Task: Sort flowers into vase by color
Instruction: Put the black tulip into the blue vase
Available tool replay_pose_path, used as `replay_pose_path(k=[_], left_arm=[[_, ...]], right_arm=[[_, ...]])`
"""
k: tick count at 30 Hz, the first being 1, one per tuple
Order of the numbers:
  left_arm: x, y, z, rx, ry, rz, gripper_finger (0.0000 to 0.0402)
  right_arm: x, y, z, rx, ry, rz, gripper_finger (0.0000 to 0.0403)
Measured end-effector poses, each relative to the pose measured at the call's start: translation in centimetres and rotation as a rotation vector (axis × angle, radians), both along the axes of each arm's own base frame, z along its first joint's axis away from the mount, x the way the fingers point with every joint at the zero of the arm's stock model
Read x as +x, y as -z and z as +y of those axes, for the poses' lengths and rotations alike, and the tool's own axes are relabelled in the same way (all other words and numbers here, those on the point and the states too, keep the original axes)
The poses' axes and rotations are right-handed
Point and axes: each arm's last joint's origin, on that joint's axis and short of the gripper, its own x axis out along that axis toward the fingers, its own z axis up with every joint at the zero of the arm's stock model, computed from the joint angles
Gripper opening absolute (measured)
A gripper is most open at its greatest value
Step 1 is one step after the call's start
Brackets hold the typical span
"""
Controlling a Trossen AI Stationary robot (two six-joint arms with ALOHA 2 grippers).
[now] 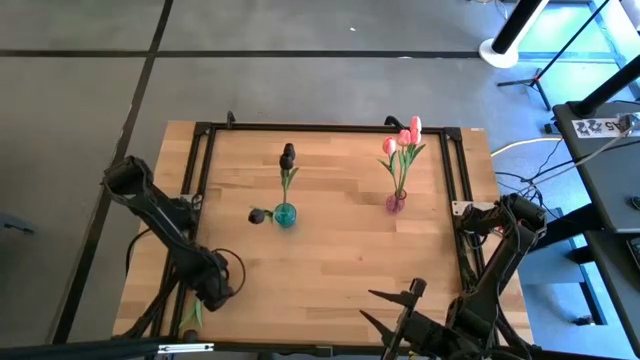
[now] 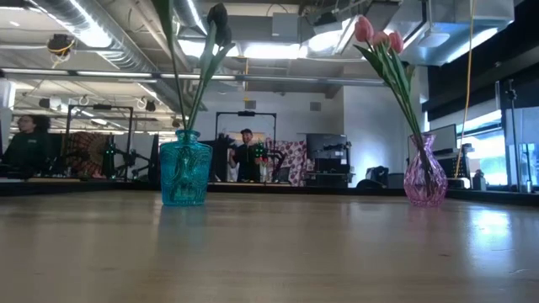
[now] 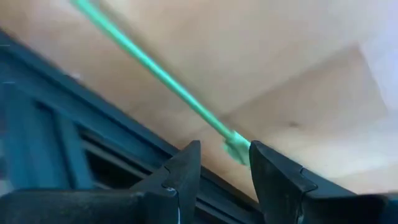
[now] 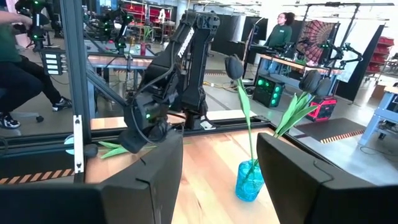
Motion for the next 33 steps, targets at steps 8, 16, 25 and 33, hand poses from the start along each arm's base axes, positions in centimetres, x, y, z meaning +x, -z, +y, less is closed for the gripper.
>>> replay_pose_path(k=[8, 16, 25, 33], left_arm=[[-0.3, 0.3, -0.6, -0.019, 0.013, -0.047, 0.0133], [-1.2, 1.4, -0.7, -0.056, 0.016, -0.055, 0.0127], [-1.6, 1.5, -0.8, -0.034, 0.195, -0.165, 0.0012], [-0.8, -1.2, -2.6, 0.026, 0.273, -0.263, 0.0]], right_arm=[[0.0, 0.1, 0.0, -0.008, 0.0, 0.005, 0.0205], [0.0, 0.1, 0.0, -0.013, 0.0, 0.008, 0.0205], [0.0, 0.1, 0.0, -0.022, -0.001, 0.013, 0.0205], [0.0, 0.1, 0.0, -0.027, -0.002, 0.014, 0.0205]])
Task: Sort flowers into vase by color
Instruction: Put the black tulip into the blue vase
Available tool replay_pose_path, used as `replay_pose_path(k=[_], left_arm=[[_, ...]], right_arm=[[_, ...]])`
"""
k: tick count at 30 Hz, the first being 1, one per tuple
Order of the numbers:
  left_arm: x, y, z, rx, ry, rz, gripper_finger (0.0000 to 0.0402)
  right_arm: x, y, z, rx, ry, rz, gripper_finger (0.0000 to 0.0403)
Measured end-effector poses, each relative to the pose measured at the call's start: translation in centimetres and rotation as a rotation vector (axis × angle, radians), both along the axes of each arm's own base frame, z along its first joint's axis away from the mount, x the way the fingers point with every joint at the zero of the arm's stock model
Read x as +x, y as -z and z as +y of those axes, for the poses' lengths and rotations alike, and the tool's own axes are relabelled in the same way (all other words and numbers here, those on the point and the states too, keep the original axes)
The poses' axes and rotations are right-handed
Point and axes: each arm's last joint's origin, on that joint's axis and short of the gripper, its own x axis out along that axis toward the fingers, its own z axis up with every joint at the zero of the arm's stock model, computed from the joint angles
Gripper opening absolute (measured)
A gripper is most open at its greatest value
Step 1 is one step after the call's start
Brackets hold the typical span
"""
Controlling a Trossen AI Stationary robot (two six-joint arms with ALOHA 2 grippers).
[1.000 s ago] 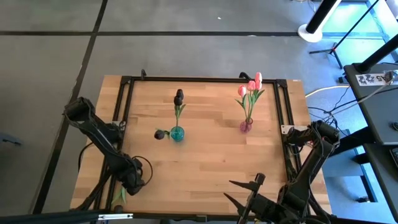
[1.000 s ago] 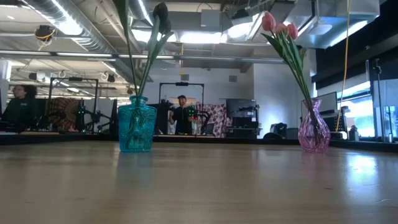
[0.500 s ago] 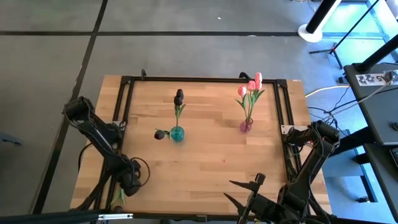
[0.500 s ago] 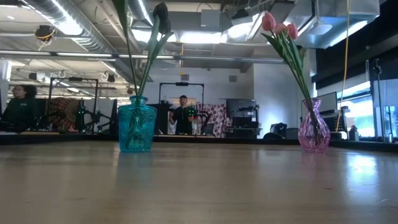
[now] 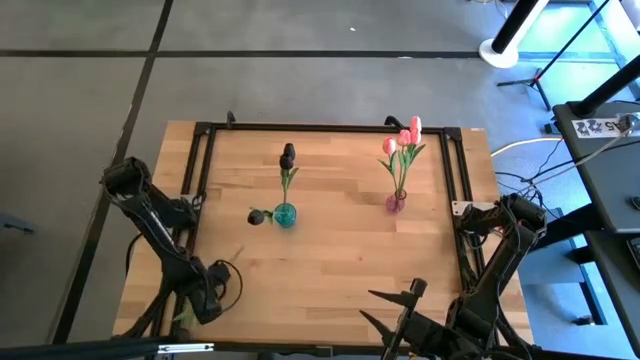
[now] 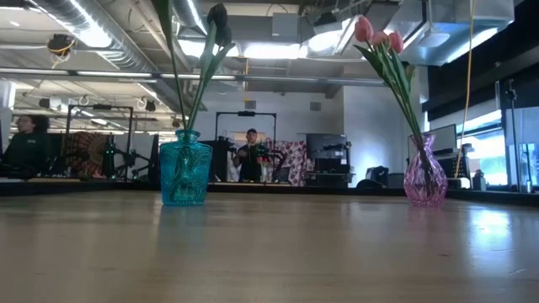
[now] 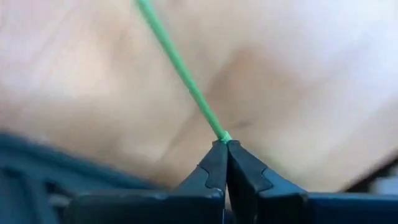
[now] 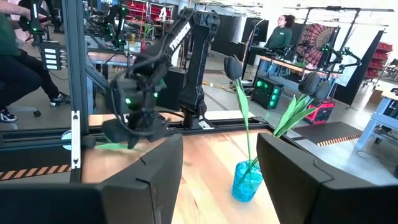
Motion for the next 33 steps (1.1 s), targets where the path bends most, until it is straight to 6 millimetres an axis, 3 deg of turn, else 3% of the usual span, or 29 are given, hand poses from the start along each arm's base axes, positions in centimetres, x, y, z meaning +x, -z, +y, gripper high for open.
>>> replay_pose_path(k=[9, 19, 25, 33], left_arm=[[3.5, -5.2, -3.1, 0.073, 0.123, -0.588, 0.0], [6.1, -7.8, -4.4, 0.196, 0.267, -1.027, 0.0], [7.6, -8.3, -4.0, 0.29, 0.351, -1.124, 0.0], [11.7, -5.6, -3.0, 0.409, 0.4, -1.101, 0.0]], right_arm=[[0.0, 0.0, 0.1, 0.006, -0.033, 0.01, 0.0205], [0.1, 0.6, 0.5, 0.013, -0.202, 0.084, 0.0205], [0.0, 1.3, 0.5, 0.091, -0.288, 0.137, 0.0205], [0.1, 2.5, 0.0, 0.111, -0.349, 0.265, 0.0205]])
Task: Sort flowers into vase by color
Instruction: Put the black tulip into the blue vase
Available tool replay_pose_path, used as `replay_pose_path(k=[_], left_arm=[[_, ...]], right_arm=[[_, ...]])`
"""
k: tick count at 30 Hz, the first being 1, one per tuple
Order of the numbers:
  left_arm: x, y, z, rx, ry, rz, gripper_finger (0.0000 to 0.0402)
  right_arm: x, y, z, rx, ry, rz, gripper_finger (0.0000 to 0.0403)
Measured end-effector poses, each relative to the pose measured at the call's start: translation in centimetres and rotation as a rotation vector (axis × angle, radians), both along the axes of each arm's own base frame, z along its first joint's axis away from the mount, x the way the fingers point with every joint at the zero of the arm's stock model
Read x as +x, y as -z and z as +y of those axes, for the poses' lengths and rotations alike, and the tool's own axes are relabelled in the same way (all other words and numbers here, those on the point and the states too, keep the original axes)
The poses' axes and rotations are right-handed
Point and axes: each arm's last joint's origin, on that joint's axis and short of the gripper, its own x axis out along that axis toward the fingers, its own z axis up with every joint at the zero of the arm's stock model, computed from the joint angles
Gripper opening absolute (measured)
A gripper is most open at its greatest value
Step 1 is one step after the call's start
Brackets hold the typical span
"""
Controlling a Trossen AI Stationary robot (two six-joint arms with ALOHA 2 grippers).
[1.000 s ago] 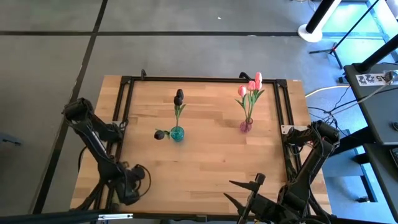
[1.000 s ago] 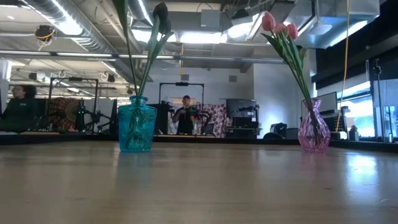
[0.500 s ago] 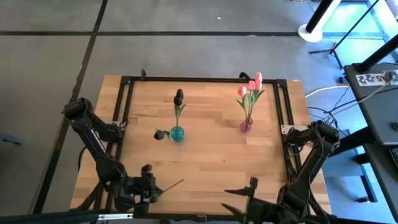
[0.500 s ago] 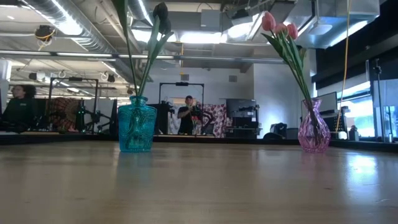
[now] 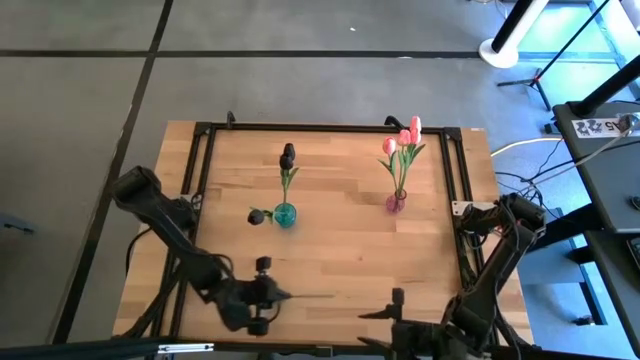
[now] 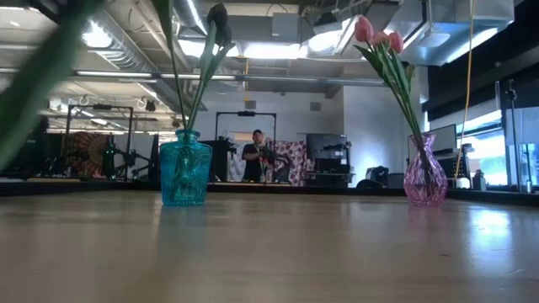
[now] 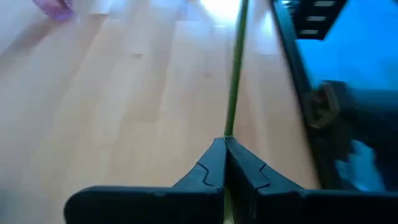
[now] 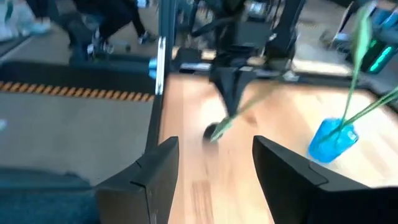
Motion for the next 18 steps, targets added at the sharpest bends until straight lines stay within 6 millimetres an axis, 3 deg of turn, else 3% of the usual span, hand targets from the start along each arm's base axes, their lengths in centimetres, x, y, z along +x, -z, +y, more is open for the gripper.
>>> replay_pose_path(k=[8, 13, 18], left_arm=[[3.1, 2.8, 1.8, -0.006, -0.027, 0.093, 0.0], [3.6, 2.9, 2.0, -0.042, -0.033, 0.088, 0.0006], [3.3, 3.0, 1.8, -0.043, -0.012, 0.105, 0.005]], right_arm=[[1.3, 1.2, -1.1, 0.011, -0.006, 0.105, 0.0205], [2.8, 2.4, -1.7, 0.01, -0.012, 0.159, 0.0205], [4.6, 4.9, -1.9, 0.007, -0.087, 0.28, 0.0205]])
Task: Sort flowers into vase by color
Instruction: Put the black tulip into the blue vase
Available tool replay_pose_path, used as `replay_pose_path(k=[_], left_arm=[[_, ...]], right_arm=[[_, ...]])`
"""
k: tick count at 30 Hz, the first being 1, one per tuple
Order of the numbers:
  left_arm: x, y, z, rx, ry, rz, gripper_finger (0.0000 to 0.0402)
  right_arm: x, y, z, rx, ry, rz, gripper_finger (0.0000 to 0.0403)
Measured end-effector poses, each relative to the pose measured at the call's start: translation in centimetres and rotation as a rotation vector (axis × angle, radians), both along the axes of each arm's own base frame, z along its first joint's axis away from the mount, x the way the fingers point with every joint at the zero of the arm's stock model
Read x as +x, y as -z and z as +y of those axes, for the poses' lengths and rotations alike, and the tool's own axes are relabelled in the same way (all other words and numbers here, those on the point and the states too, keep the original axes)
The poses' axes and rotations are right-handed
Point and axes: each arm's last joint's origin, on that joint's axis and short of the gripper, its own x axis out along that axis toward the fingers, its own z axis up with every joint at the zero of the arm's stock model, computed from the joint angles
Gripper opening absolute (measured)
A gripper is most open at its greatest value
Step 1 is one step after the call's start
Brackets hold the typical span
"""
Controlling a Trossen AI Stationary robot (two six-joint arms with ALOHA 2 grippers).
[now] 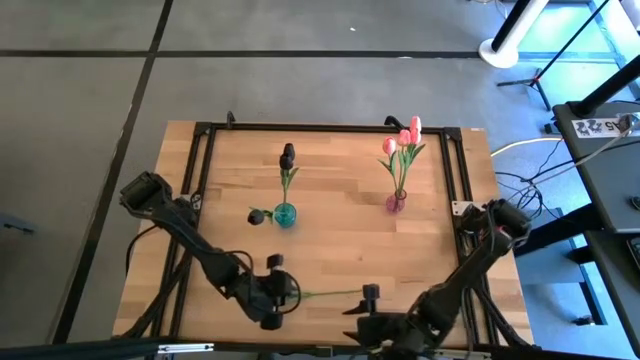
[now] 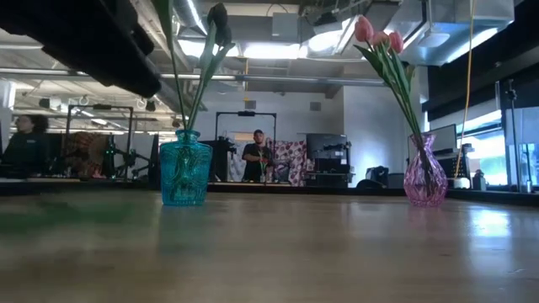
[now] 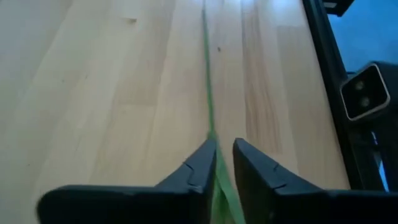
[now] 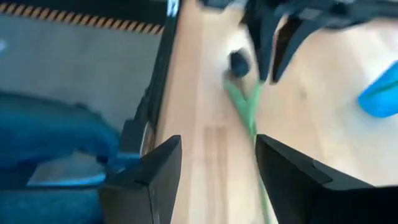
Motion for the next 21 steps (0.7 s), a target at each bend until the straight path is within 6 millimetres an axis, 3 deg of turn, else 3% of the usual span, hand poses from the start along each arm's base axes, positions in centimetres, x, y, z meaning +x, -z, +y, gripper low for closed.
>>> replay_pose_path(k=[7, 13, 21], left_arm=[[-1.3, 0.1, -1.1, 0.022, 0.04, 0.021, 0.0097], [-3.6, 0.7, -2.4, 0.01, -0.002, 0.086, 0.0089], [-6.3, 0.3, -4.3, -0.012, -0.024, 0.047, 0.0072]], right_arm=[[2.8, 2.9, -1.4, -0.045, -0.051, 0.104, 0.0205], [5.8, 4.9, -3.9, -0.06, 0.029, 0.14, 0.0205], [10.7, 9.0, -6.9, 0.06, -0.01, 0.17, 0.0204]])
